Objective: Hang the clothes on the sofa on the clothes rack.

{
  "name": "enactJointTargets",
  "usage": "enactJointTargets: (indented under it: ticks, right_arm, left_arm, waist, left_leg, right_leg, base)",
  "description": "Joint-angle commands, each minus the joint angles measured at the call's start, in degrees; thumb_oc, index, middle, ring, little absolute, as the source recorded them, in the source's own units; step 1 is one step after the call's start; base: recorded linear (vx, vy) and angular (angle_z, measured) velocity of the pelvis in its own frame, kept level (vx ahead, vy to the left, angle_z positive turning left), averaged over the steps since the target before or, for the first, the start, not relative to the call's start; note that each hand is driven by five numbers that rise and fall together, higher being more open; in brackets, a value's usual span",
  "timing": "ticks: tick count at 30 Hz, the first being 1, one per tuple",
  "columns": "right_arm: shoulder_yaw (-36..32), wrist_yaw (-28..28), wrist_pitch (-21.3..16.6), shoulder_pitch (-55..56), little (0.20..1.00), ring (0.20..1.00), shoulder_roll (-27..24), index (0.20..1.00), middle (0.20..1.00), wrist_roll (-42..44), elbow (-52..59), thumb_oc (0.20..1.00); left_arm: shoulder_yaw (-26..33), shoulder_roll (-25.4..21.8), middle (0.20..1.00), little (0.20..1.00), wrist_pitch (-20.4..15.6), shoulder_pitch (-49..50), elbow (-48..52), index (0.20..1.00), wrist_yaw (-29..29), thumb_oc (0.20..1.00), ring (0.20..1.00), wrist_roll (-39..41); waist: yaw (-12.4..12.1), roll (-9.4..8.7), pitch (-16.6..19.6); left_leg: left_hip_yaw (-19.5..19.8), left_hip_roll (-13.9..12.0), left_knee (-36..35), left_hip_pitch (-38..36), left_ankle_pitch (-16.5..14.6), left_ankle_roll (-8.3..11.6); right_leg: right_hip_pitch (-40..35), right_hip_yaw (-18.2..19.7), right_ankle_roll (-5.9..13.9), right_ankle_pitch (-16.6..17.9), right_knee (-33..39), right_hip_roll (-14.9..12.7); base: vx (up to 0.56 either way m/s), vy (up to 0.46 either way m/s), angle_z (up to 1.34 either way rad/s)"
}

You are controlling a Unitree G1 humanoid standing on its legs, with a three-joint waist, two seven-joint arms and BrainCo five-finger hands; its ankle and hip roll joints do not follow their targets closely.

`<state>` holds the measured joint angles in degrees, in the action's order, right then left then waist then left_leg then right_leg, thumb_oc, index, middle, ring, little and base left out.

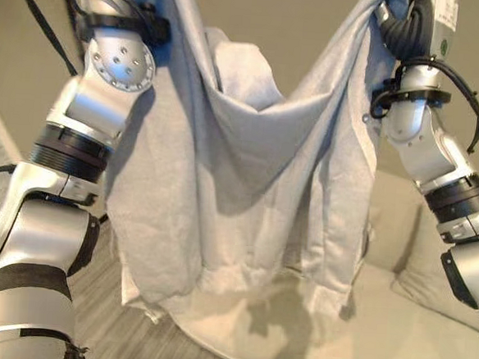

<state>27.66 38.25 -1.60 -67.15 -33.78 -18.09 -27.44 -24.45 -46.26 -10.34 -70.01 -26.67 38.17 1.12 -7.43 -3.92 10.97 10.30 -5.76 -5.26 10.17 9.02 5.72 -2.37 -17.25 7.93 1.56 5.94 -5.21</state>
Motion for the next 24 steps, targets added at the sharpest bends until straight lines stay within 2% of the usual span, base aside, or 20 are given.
enactJointTargets:
  ticks: [1,5,9,10,12,13,14,16,17,18,19,20,22,23,24]
  right_arm:
    - [-0.8,0.4,-0.9,-2.9,0.200,0.200,-2.7,0.200,0.200,-0.5,-1.4,0.200]
    - [-0.1,0.1,-1.2,-2.9,0.200,0.200,-2.6,0.200,0.200,-0.3,-1.3,0.200]
    - [0.8,0.0,-1.1,-2.8,0.200,0.200,-2.2,0.200,0.200,-0.4,-2.0,0.200]
    - [0.8,0.0,-1.1,-2.9,0.200,0.200,-2.3,0.200,0.200,-0.4,-2.1,0.200]
    - [0.7,0.5,-1.5,-3.2,0.200,0.200,-1.7,0.200,0.200,0.1,-2.4,0.200]
    - [0.6,0.5,-1.6,-3.2,0.200,0.200,-1.7,0.200,0.200,0.1,-2.5,0.200]
    - [0.7,0.8,-1.7,-3.5,0.200,0.200,-2.0,0.200,0.200,0.4,-2.5,0.200]
    - [0.4,0.6,-1.4,-2.0,0.200,0.200,-2.5,0.200,0.200,0.1,-1.8,0.200]
    - [0.7,0.3,-1.2,-1.5,0.200,0.200,-2.5,0.200,0.200,-0.4,-1.5,0.200]
    - [0.7,0.1,-1.3,-0.7,0.200,0.200,-2.6,0.200,0.200,-0.7,-1.6,0.200]
    - [1.4,-1.0,-0.6,0.1,0.200,0.200,-3.0,0.200,0.200,-1.6,-2.7,0.200]
    - [1.7,-1.0,-0.6,0.0,0.200,0.200,-3.0,0.200,0.200,-1.6,-2.7,0.200]
    - [1.7,-3.1,0.5,2.3,0.200,0.200,-3.2,0.200,0.200,-2.5,-3.0,0.200]
    - [1.7,-3.1,0.6,2.4,0.200,0.200,-3.2,0.200,0.200,-2.5,-2.9,0.200]
    - [2.7,-4.0,1.4,3.6,0.200,0.200,-1.6,0.200,0.200,-3.8,-1.9,0.200]
  left_arm:
    - [-0.4,-0.2,0.200,0.200,-0.3,-2.2,-5.4,0.200,0.0,0.200,0.200,-1.9]
    - [0.1,0.5,0.200,0.200,-0.6,-0.7,-5.5,0.200,-0.3,0.200,0.200,-1.5]
    - [0.5,-0.7,0.200,0.200,-0.7,-0.1,-4.8,0.200,-0.2,0.200,0.200,-1.5]
    - [0.5,-0.7,0.200,0.200,-0.7,-0.2,-4.8,0.200,-0.2,0.200,0.200,-1.5]
    - [-0.7,-2.5,0.200,0.200,-0.7,-1.1,-4.6,0.200,-0.4,0.200,0.200,-1.7]
    - [-0.8,-2.5,0.200,0.200,-0.7,-1.3,-4.7,0.200,-0.4,0.200,0.200,-1.7]
    - [-1.6,-2.8,0.200,0.200,-0.9,-1.9,-4.8,0.200,-0.3,0.200,0.200,-1.4]
    - [-0.2,-2.4,0.200,0.200,-1.1,-0.2,-4.5,0.200,0.5,0.200,0.200,-1.4]
    - [0.9,-2.4,0.200,0.200,-1.0,1.2,-4.4,0.200,0.7,0.200,0.200,-1.5]
    - [2.1,-2.3,0.200,0.200,-1.1,3.2,-3.9,0.200,1.0,0.200,0.200,-1.7]
    - [4.4,-2.2,0.200,0.200,-1.2,6.4,-3.6,0.200,1.0,0.200,0.200,-1.2]
    - [4.9,-2.1,0.200,0.200,-1.1,7.0,-3.3,0.200,0.9,0.200,0.200,-1.2]
    - [6.3,-1.3,0.200,0.200,-1.1,9.4,-2.0,0.200,0.0,0.200,0.200,-0.9]
    - [6.5,-1.3,0.200,0.200,-1.0,9.7,-1.8,0.200,0.0,0.200,0.200,-0.9]
    - [8.6,-2.1,0.200,0.200,-0.9,13.3,0.3,0.200,-0.3,0.200,0.200,-1.9]
  waist:
    - [-3.9,0.34,-0.3]
    - [-4.8,0.56,-1.9]
    - [-7.8,0.24,-5.1]
    - [-7.7,0.24,-5.2]
    - [-9.6,-1.48,-6.7]
    - [-9.5,-1.52,-6.8]
    - [-9.8,-2.57,-7.8]
    - [-8.5,-2.85,-8.4]
    - [-7.9,-2.70,-8.4]
    - [-7.5,-2.29,-8.4]
    - [-7.2,-0.80,-6.7]
    - [-7.3,-0.44,-6.9]
    - [-6.4,-0.10,-4.8]
    - [-6.5,-0.15,-4.7]
    - [-6.3,0.06,-5.5]
  left_leg:
    - [-4.5,2.5,0.3,-3.3,-7.3,-0.59]
    - [-3.4,3.1,0.3,-3.4,-7.0,-0.57]
    - [0.1,3.6,0.3,-4.0,-6.8,-0.05]
    - [0.2,3.7,0.3,-3.8,-6.5,-0.12]
    - [2.0,1.8,0.3,-2.7,-5.6,1.64]
    - [2.1,1.7,0.3,-2.7,-5.6,1.71]
    - [3.4,-0.4,0.3,-0.6,-5.0,2.78]
    - [2.9,-2.9,0.3,1.7,-5.5,2.99]
    - [2.2,-3.5,0.3,2.1,-5.2,2.88]
    - [2.0,-4.0,0.3,2.2,-5.1,2.76]
    - [3.2,-4.9,0.3,-2.5,-4.9,3.47]
    - [3.1,-4.9,0.3,-2.7,-4.7,3.36]
    - [2.7,-3.6,0.3,-6.8,-7.4,3.64]
    - [2.6,-3.3,0.3,-6.6,-7.1,3.45]
    - [-0.5,2.0,0.3,-10.7,-9.2,0.62]
  right_leg:
    - [6.5,-2.0,1.15,-3.2,-0.9,-0.7]
    - [5.9,-3.4,1.21,-2.8,-0.9,-1.3]
    - [3.9,-4.8,0.81,-3.0,-0.9,-1.5]
    - [4.0,-4.9,0.84,-2.7,-0.9,-1.7]
    - [2.4,-6.0,0.86,-2.8,-0.9,-1.0]
    - [2.3,-6.1,0.82,-2.8,-0.9,-0.9]
    - [0.7,-6.4,1.10,-3.5,-0.9,-1.0]
    - [-2.4,-6.1,1.44,-5.3,-0.9,-1.9]
    - [-3.5,-5.6,1.61,-5.0,-1.0,-2.7]
    - [-4.7,-4.7,1.81,-5.3,-1.7,-3.5]
    - [-6.0,-2.8,2.97,-4.6,-3.3,-5.9]
    - [-6.1,-2.7,3.05,-4.3,-3.4,-5.9]
    - [-5.4,-2.3,4.53,-2.1,-4.8,-10.2]
    - [-5.2,-2.2,4.66,-1.7,-4.7,-10.5]
    - [0.0,-1.0,6.63,8.1,-7.1,-17.8]
  base:
    - [-0.01,0.003,0.17]
    - [0.00,0.042,0.35]
    - [-0.02,0.036,0.14]
    - [-0.02,0.018,0.31]
    - [-0.05,0.019,0.34]
    - [-0.05,0.133,0.32]
    - [0.01,0.279,0.37]
    - [0.09,0.503,0.77]
    - [0.15,0.622,0.69]
    - [0.27,0.951,0.26]
    - [0.21,0.758,0.02]
    - [0.22,0.841,-0.14]
    - [0.08,0.602,-0.28]
    - [-0.22,1.069,-0.19]
    - [-0.28,0.969,-0.32]
